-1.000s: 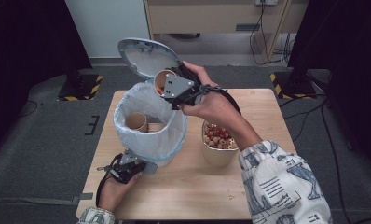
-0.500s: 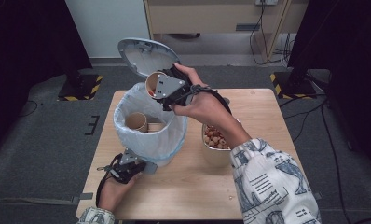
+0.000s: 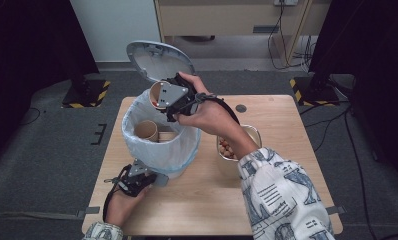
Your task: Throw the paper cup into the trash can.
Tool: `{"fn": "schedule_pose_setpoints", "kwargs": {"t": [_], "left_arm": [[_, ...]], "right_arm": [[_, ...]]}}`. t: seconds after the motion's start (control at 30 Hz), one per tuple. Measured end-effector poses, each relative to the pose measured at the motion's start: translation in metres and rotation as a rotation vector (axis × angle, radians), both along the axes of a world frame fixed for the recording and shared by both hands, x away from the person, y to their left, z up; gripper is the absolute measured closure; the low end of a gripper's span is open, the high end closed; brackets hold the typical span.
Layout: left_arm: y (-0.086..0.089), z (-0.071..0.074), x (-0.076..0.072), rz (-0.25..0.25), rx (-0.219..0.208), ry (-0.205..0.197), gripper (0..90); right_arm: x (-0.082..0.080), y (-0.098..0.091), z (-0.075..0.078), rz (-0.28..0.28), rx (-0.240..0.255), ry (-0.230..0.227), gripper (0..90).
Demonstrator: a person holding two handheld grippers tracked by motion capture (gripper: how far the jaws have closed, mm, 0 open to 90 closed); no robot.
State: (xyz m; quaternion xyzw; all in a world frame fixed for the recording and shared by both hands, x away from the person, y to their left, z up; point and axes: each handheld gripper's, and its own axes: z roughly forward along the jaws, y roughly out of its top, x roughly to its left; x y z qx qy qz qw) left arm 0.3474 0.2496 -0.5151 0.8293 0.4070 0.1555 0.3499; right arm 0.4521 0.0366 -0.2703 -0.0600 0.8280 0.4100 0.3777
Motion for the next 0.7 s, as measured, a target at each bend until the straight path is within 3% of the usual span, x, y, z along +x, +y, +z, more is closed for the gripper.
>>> {"fn": "schedule_pose_setpoints", "kwargs": {"t": [0.13,0.23,0.3,0.53,0.7], "left_arm": [[0.0,0.0,0.0,-0.001,0.0,0.0,89.9],[0.0,0.0,0.0,-0.001,0.0,0.0,89.9],[0.0,0.0,0.0,-0.001,-0.001,0.0,89.9],[0.0,0.0,0.0,-0.001,-0.001,0.0,89.9],[0.0,0.0,0.0,0.0,-0.002,0.0,89.9]], "right_arm": [[0.002,0.006,-0.005,-0.013,0.004,0.026,23.7],[0.004,0.009,-0.008,-0.047,0.042,0.118,14.2],[0.004,0.01,-0.01,-0.054,0.06,0.149,12.9],[0.004,0.0,-0.012,-0.09,0.101,0.195,10.5],[0.005,-0.018,-0.012,-0.114,0.147,0.218,9.7]]}}
